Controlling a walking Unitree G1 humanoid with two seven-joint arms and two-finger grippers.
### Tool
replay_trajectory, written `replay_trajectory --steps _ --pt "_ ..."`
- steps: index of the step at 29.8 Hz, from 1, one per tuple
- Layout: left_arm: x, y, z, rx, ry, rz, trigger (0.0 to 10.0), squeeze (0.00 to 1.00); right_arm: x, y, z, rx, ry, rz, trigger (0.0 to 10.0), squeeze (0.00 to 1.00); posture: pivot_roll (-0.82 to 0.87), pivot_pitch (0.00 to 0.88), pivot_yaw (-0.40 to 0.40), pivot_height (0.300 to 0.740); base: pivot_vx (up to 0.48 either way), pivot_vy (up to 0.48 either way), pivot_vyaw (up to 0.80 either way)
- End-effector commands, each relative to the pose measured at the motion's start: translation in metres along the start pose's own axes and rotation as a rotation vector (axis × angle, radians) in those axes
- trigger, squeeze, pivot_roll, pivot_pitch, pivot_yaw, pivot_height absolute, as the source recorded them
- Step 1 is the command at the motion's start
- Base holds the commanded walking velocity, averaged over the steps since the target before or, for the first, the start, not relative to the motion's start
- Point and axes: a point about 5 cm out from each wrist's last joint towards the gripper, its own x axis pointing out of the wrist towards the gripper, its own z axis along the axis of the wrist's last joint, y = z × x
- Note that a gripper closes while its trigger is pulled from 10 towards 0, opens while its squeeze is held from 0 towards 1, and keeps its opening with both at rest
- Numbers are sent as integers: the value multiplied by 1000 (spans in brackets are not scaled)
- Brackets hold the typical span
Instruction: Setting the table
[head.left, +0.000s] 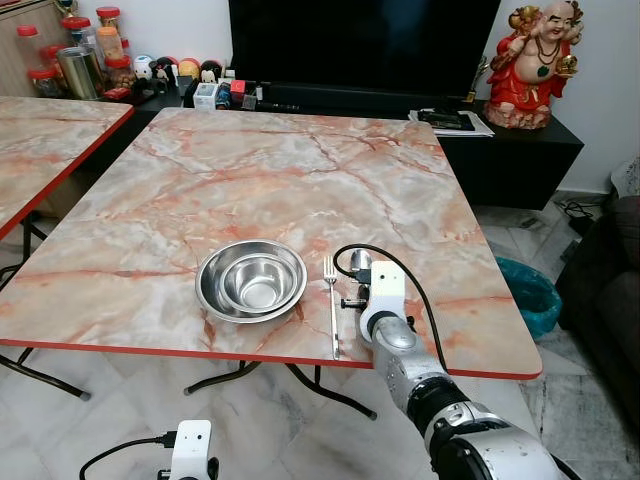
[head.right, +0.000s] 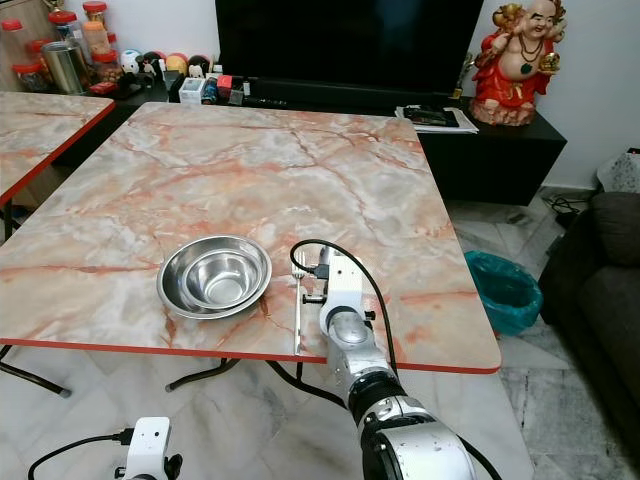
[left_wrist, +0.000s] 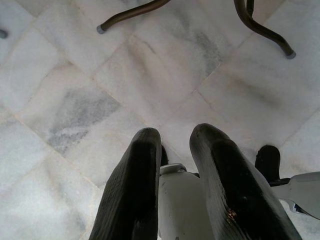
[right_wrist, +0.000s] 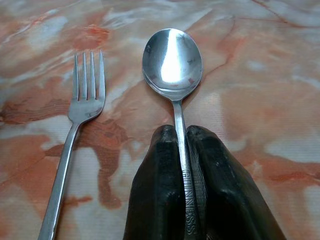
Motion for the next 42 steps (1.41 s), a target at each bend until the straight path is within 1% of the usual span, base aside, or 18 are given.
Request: replay_trajectory --steps 1,8,9,10,12,16,17,18,25,27,28,29,34,36,38,39,42 --pt "0 0 -3 3 15 7 10000 0 -1 1 0 7 -2 -1 10000 0 59 0 -78 740 0 0 0" --pt "-1 1 -4 3 18 8 10000 0 -2 3 -3 8 5 5 10000 0 60 0 -78 740 0 0 0" --pt "-1 1 -4 3 19 9 10000 0 -2 3 -3 8 5 6 10000 373 60 0 -78 740 0 0 0" --pt "-1 1 -4 3 19 9 10000 0 -2 3 -3 8 5 7 10000 604 60 0 -78 740 0 0 0" --pt "-1 1 -4 3 19 9 10000 0 -2 3 -3 8 5 8 10000 922 59 0 -78 740 0 0 0" --pt "-1 0 -4 4 19 7 10000 0 -2 3 -2 8 4 10 10000 914 59 0 -78 740 0 0 0" --pt "-1 0 -4 4 18 7 10000 0 -2 3 -2 9 3 12 10000 925 59 0 -79 740 0 0 0" --pt "-1 0 -4 4 18 7 10000 0 -2 4 -2 10 2 14 10000 1000 57 0 -78 740 0 0 0" --pt "0 0 -3 6 15 8 10000 0 -2 4 -1 10 -1 11 10000 1000 57 0 -78 740 0 0 0" --pt "0 0 -3 6 15 8 10000 0 -2 4 2 20 -21 16 10000 988 57 0 -78 740 0 0 0" --pt "0 0 -3 5 15 8 10000 0 -2 5 4 24 -35 25 10000 416 57 0 -78 740 0 0 0" --pt "0 0 -3 4 15 9 10000 0 -2 5 6 18 -42 25 10000 0 57 0 -78 740 0 0 0" --pt "0 1 -3 1 16 9 10000 0 -1 3 9 7 -56 8 10000 0 60 0 -78 740 0 0 0" --pt "0 0 -2 0 14 7 10000 0 -1 1 12 12 -77 -3 10000 0 59 0 -78 740 0 0 0" --pt "0 -1 -1 -4 13 6 10000 0 -2 -1 19 33 -121 -9 10000 0 55 0 -77 740 0 0 0" --pt "0 -1 -1 -4 13 6 10000 0 -2 -2 21 37 -132 -8 10000 0 55 0 -77 740 0 0 0" --pt "0 -1 0 -6 9 6 10000 0 -4 -2 31 37 -217 7 10000 0 54 0 -77 740 0 0 0"
